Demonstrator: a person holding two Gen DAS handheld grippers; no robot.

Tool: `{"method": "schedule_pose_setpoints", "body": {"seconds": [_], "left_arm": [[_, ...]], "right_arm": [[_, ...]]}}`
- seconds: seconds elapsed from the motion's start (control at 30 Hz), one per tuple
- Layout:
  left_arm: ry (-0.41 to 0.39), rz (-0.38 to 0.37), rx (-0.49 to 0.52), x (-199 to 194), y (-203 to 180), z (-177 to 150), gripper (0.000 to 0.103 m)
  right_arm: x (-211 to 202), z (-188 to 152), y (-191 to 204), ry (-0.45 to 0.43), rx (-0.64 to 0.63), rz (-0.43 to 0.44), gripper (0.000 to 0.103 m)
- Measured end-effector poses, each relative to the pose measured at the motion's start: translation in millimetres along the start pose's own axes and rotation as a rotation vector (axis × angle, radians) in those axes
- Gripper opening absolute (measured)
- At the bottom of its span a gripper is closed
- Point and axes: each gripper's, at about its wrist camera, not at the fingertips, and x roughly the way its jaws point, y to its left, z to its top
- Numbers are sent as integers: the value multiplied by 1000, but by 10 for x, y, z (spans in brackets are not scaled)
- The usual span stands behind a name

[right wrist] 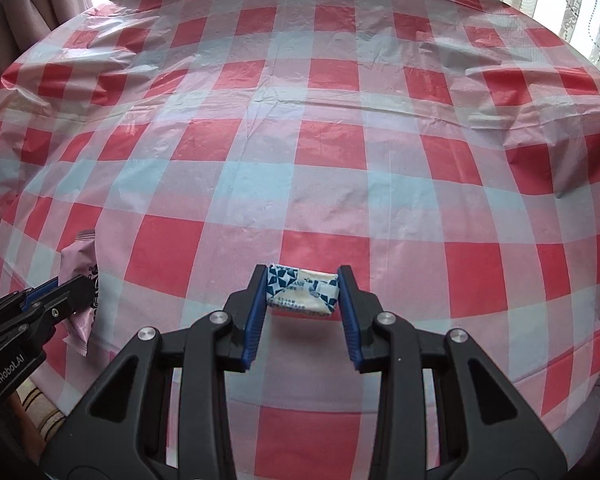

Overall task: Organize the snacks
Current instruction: 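Carry the pink bar and the candy to the white box with both tools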

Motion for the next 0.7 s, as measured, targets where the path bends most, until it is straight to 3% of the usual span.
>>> {"method": "schedule_pose_setpoints", "body": {"seconds": [0.33, 0.7], "left_arm": [[-7, -69, 25, -258, -372, -149, 20], [26, -165, 143, -376, -1093, -362, 20]], "right_arm": [[-607, -371, -482, -74, 99, -26, 38], [-1154, -901, -1144, -115, 191, -108, 38]]}}
